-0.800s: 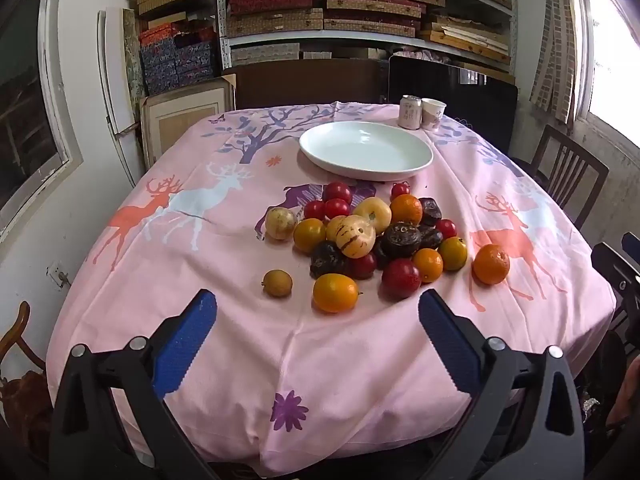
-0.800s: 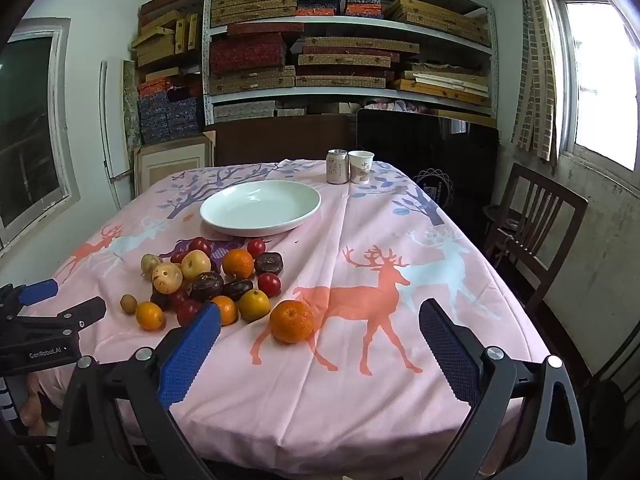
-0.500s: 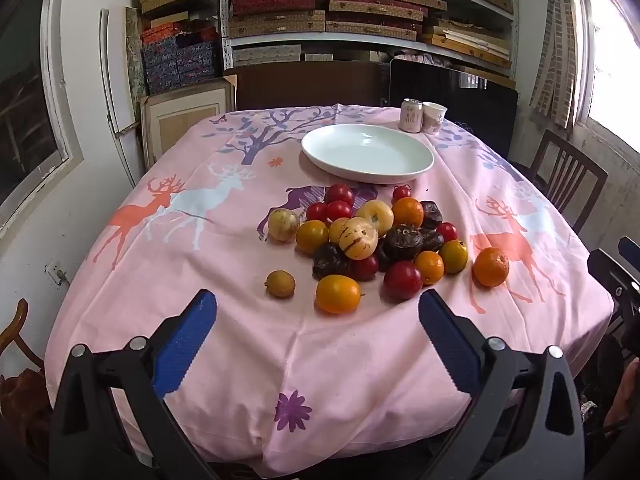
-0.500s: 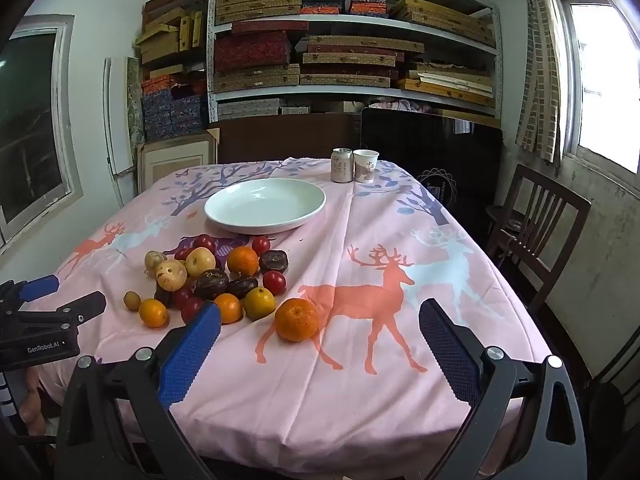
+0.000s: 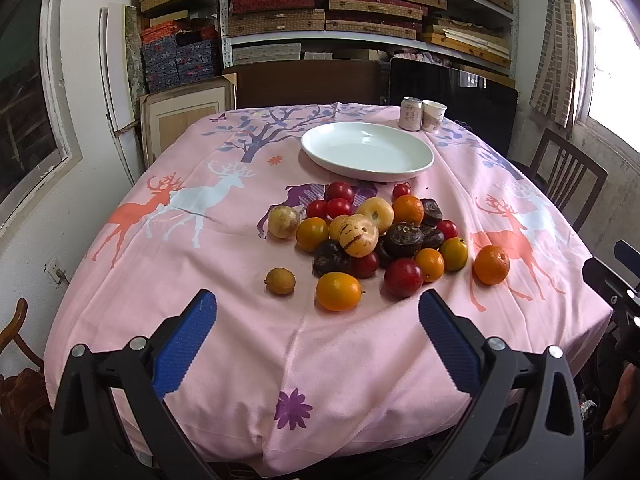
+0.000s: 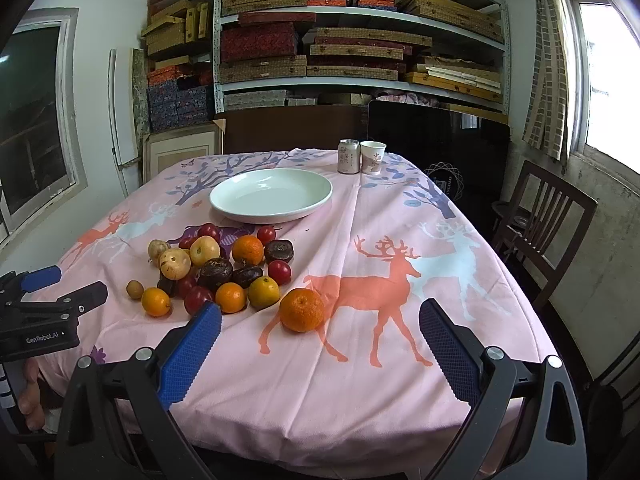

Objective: Organize fruits

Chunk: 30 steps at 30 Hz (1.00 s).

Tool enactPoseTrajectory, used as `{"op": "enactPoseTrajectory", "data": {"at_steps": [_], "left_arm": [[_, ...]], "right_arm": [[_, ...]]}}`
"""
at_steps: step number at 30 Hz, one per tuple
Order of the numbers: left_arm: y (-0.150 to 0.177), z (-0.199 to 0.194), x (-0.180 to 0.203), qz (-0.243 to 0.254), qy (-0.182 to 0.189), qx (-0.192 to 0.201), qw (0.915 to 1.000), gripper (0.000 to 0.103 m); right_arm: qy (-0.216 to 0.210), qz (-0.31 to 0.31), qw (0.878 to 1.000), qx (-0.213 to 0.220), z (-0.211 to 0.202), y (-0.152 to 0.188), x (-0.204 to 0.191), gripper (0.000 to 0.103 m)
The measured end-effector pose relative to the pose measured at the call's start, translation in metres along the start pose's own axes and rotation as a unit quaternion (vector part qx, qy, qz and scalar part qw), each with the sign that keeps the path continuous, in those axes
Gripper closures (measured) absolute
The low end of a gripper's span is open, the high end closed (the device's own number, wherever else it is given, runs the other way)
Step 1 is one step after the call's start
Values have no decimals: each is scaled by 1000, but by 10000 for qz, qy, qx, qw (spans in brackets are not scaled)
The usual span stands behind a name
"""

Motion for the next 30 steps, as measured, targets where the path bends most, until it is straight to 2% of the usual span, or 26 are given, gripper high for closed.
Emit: {"op": "enactPoseTrajectory", "data": {"at_steps": [30], "left_arm": [[2,2,0,1,9,-18,10000,4]], "right_arm": [[8,1,10000,27,-4,0,1,4]]}}
Point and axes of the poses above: each gripper's, at about its wrist camera, not at the fingertips, and z roughly the way its jaws point, x to its right, y to its underside, the point moved 8 cm from there along z, roughly the way its jaws point, and after that the axes turned 2 degrees about -z, right-handed, at the moved point
